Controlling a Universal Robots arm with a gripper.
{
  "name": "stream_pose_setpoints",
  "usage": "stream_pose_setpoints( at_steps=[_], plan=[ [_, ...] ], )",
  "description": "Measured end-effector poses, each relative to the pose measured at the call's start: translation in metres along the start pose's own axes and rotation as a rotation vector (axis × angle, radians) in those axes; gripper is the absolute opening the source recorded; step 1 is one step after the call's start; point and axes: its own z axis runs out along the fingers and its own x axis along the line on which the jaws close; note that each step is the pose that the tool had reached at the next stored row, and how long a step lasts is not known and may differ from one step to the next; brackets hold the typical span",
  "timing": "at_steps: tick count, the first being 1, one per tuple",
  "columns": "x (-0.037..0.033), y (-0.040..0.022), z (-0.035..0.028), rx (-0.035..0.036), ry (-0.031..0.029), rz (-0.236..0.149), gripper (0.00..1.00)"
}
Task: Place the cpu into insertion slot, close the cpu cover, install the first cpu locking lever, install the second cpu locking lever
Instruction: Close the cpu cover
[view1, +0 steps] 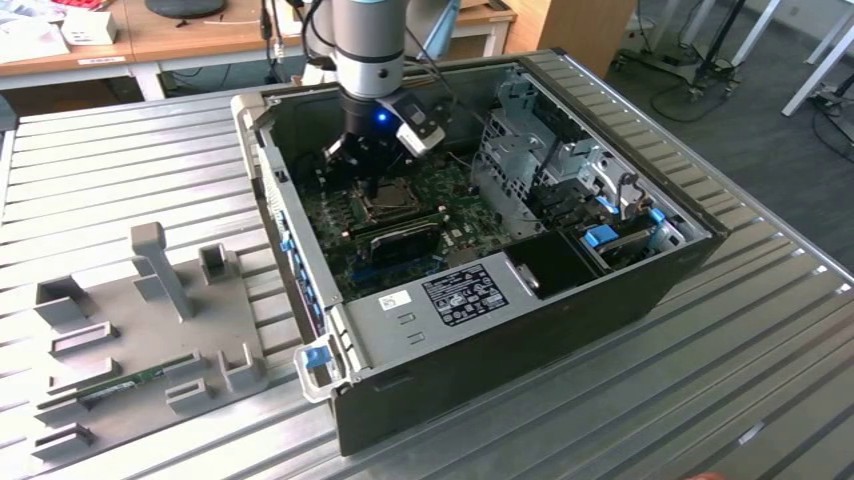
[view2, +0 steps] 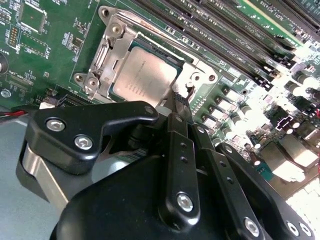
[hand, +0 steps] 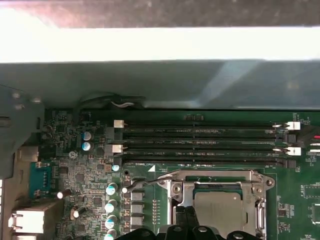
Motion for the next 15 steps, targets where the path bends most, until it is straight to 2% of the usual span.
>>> stream_pose_setpoints(
  at_steps=[12,15],
  plan=[
    [-0.0246,0.0000,0.0008,-0.0002,-0.0001,0.000,0.11],
    [-0.0261,-0.0001,0.0008,-0.0002,-0.0001,0.000,0.11]
  ],
)
